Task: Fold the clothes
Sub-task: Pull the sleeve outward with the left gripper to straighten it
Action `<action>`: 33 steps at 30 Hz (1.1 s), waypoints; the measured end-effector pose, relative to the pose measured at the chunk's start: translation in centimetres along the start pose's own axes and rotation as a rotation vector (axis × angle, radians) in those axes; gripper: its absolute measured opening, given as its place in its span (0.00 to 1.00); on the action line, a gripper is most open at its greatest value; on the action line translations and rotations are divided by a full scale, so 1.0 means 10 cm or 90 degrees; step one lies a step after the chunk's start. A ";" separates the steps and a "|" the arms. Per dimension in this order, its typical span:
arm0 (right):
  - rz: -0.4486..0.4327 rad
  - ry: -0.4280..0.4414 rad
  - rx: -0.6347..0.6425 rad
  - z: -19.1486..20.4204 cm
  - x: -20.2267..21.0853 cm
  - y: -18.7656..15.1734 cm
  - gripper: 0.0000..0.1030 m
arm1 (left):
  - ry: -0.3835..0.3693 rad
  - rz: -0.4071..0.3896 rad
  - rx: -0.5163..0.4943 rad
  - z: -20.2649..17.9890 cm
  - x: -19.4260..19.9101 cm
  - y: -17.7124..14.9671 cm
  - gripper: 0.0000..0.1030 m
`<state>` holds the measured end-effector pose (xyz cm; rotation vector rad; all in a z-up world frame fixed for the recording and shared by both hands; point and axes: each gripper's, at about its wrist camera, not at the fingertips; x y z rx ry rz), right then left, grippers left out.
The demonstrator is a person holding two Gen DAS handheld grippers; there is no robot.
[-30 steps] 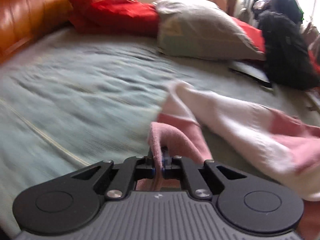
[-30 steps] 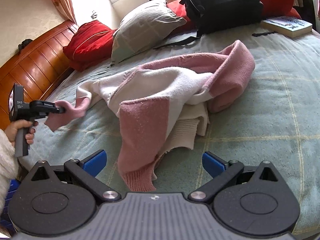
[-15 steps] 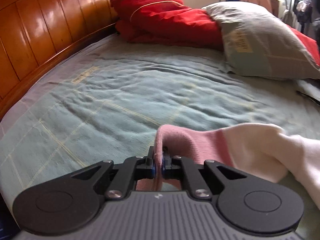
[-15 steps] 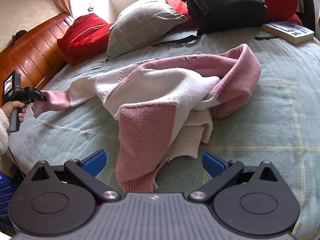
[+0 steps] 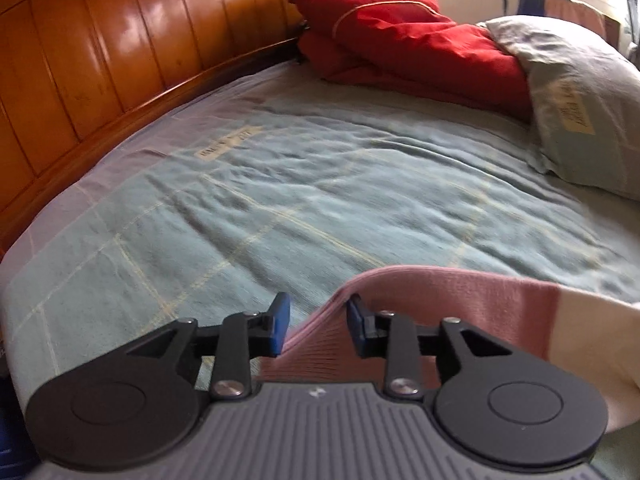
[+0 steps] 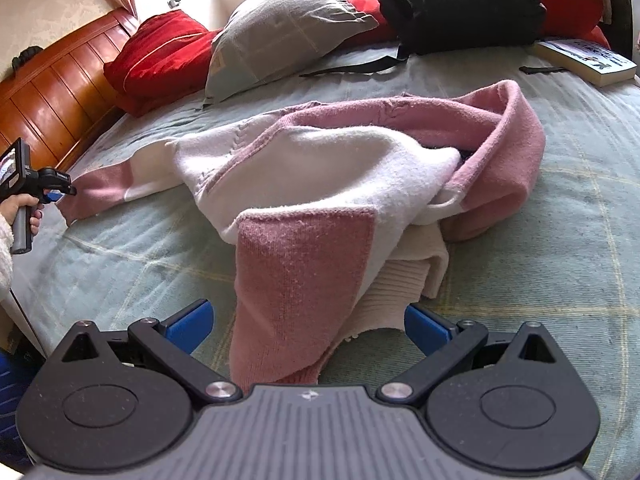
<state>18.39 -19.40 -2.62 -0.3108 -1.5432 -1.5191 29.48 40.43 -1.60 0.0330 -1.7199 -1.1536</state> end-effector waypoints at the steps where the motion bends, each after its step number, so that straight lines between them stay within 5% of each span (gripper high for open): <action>1: -0.001 0.000 0.000 0.01 0.00 0.00 1.00 | -0.001 -0.002 0.003 0.01 0.00 0.01 0.32; 8: -0.015 0.034 0.036 0.18 0.10 0.08 1.00 | 0.055 -0.045 0.012 0.09 0.07 0.14 0.40; 14: -0.050 0.073 0.094 0.41 0.23 0.18 1.00 | -0.043 -0.012 0.010 0.01 0.16 0.07 0.54; 19: -0.032 0.077 0.095 0.49 0.16 0.18 1.00 | -0.215 0.084 -0.017 -0.40 0.05 -0.16 0.62; 24: -0.022 0.064 0.085 0.47 0.14 0.15 1.00 | -0.211 0.118 0.018 -0.44 -0.27 -0.29 0.67; 29: -0.022 0.057 0.078 0.41 0.13 0.13 1.00 | -0.164 0.084 0.055 0.01 -0.29 -0.30 0.67; 33: -0.019 0.070 0.069 0.40 0.06 0.13 1.00 | -0.208 0.092 0.106 0.28 -0.08 -0.28 0.73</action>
Point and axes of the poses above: each gripper's, at about its wrist camera, not at the fingertips, and x roughly against the way its jaws point, z to its left, y to its top, and after that the axes turned 12 degrees about x, right-handed
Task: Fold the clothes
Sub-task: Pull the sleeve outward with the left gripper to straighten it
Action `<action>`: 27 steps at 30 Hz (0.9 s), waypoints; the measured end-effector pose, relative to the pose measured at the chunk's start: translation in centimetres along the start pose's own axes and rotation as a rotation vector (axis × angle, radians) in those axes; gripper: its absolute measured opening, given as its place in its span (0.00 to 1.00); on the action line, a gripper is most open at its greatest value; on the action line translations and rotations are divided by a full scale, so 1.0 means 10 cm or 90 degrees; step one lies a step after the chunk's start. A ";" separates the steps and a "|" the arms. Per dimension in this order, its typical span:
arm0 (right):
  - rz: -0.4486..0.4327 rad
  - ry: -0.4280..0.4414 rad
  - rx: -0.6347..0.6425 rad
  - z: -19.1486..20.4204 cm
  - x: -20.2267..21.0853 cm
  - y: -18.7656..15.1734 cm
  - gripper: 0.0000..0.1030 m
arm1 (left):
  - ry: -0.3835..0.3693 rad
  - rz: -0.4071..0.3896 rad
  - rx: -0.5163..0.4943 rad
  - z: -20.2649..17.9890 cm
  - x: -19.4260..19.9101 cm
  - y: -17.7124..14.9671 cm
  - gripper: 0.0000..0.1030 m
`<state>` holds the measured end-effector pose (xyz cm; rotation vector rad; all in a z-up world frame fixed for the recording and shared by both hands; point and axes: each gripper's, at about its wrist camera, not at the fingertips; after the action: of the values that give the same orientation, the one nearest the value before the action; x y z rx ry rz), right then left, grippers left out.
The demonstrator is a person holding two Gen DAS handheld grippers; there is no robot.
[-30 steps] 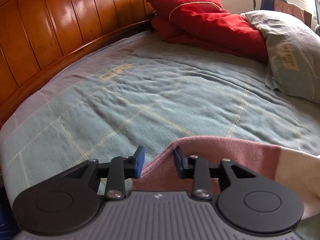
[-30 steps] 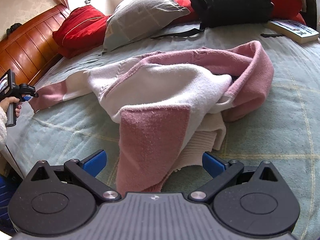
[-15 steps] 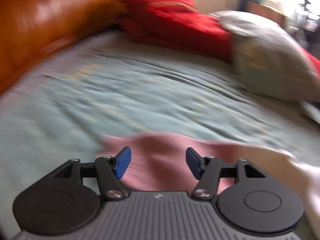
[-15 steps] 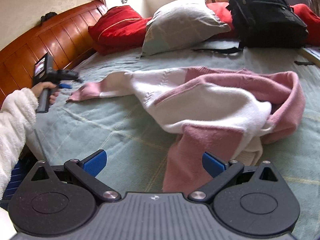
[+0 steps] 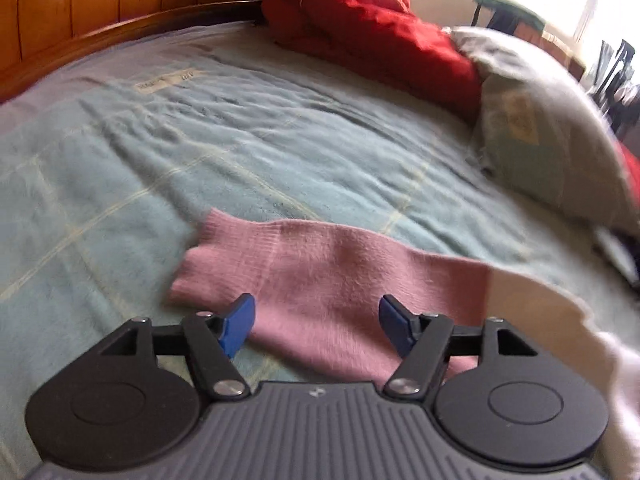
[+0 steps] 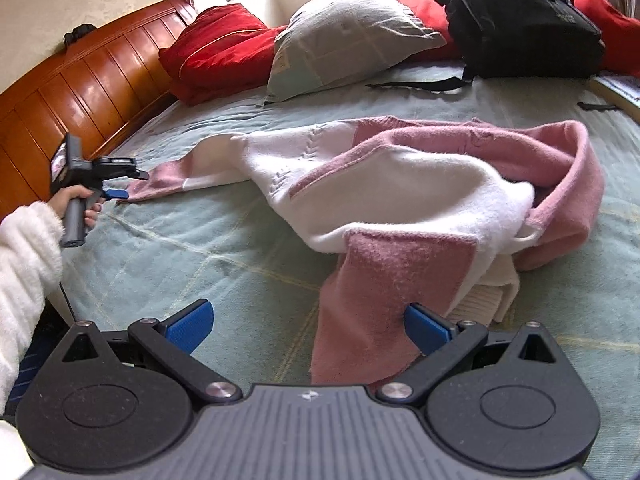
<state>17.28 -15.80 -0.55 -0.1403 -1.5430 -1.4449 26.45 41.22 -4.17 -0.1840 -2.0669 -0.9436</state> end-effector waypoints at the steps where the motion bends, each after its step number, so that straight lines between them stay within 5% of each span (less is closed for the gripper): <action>1: 0.001 0.002 0.001 0.01 -0.02 0.00 1.00 | -0.026 0.010 0.022 0.05 0.03 -0.02 0.75; 6: 0.007 0.002 0.008 0.07 -0.06 -0.01 1.00 | -0.137 0.078 0.168 0.39 -0.11 -0.12 0.78; 12: 0.008 -0.010 0.008 0.06 -0.04 -0.01 1.00 | -0.220 0.030 0.329 0.77 -0.40 -0.07 0.78; 15: 0.014 -0.016 0.004 0.05 -0.08 -0.01 1.00 | -0.232 0.008 0.354 0.83 -0.48 -0.02 0.74; 16: 0.015 -0.016 0.005 0.05 -0.09 -0.01 1.00 | -0.227 -0.006 0.353 0.84 -0.50 -0.01 0.70; 18: 0.017 -0.024 0.009 0.07 -0.10 -0.02 1.00 | -0.201 -0.024 0.380 0.90 -0.55 -0.02 0.31; 20: 0.019 -0.029 0.017 0.10 -0.09 -0.03 1.00 | -0.190 -0.029 0.421 1.00 -0.59 -0.06 0.11; 22: 0.020 -0.032 0.016 0.08 -0.07 -0.04 1.00 | -0.206 -0.029 0.451 1.10 -0.63 -0.11 0.11; 27: 0.016 -0.036 0.003 0.04 -0.05 -0.05 1.00 | -0.165 -0.055 0.387 0.90 -0.38 0.02 0.05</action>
<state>16.93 -15.36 -1.15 -0.1982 -1.5842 -1.4284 23.24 48.23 -10.24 0.1133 -2.5181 -0.3133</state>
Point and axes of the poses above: each gripper's, at about its wrist camera, not at the fingertips, and x roughly against the way its jaws point, z to its left, y to its top, and after that the axes turned 12 degrees about x, right-handed
